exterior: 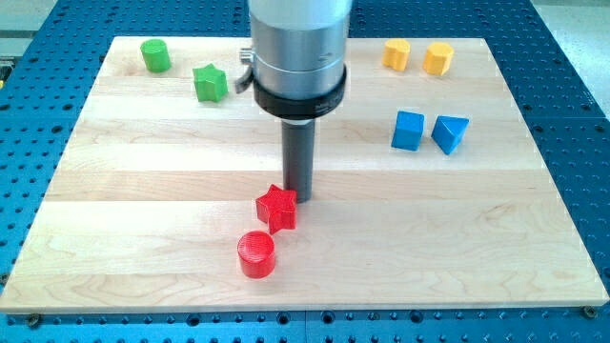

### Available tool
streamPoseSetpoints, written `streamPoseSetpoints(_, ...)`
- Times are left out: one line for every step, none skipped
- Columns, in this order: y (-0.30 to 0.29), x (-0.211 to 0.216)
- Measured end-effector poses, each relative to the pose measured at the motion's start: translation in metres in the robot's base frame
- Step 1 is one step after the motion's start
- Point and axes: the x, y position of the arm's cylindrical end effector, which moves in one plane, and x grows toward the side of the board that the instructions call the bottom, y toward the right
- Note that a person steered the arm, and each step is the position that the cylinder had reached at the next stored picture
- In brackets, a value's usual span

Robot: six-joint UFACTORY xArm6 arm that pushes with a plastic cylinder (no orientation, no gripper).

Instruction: Push the red star into the red circle

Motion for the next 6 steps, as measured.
streamPoseSetpoints(-0.009, -0.029)
streamPoseSetpoints(-0.075, -0.028)
streamPoseSetpoints(-0.014, -0.028)
streamPoseSetpoints(0.004, 0.006)
streamPoseSetpoints(-0.008, 0.019)
streamPoseSetpoints(-0.041, 0.001)
